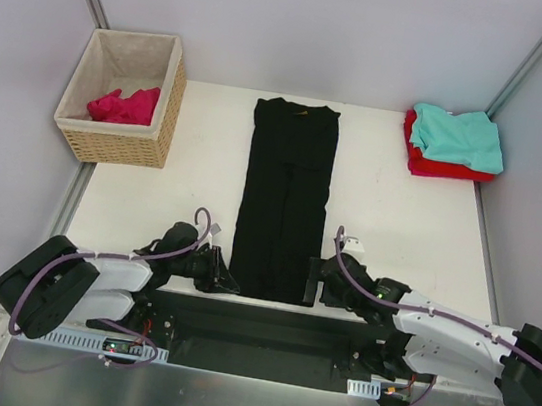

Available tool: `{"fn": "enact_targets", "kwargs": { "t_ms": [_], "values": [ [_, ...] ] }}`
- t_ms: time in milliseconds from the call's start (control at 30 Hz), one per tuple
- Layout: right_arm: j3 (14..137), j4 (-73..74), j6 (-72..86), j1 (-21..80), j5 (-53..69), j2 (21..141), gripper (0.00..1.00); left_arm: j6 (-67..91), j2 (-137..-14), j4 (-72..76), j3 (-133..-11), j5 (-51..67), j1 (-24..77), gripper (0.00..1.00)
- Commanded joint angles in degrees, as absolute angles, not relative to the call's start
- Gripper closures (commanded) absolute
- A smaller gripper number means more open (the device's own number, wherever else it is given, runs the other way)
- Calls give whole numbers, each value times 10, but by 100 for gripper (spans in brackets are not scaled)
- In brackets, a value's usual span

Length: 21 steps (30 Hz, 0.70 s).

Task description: Fold and stack the t-shirts

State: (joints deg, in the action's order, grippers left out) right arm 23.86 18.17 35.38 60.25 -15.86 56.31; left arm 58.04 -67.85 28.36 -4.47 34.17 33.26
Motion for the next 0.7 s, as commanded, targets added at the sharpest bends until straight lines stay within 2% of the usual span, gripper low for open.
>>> {"fn": "enact_targets", "kwargs": {
  "t_ms": [0, 200, 467, 667],
  "values": [
    [224, 195, 376, 606, -170, 550, 3, 570, -675, 264, -40, 288, 344, 86],
    [190, 159, 417, 606, -159, 529, 6, 562, -632, 217, -36, 273, 344, 93],
    [189, 113, 433, 611, -126, 558, 18, 559, -618, 204, -34, 269, 344, 94],
    [194, 98, 463, 631, -100, 592, 23, 558, -618, 203, -39, 269, 344, 94]
  ]
}}
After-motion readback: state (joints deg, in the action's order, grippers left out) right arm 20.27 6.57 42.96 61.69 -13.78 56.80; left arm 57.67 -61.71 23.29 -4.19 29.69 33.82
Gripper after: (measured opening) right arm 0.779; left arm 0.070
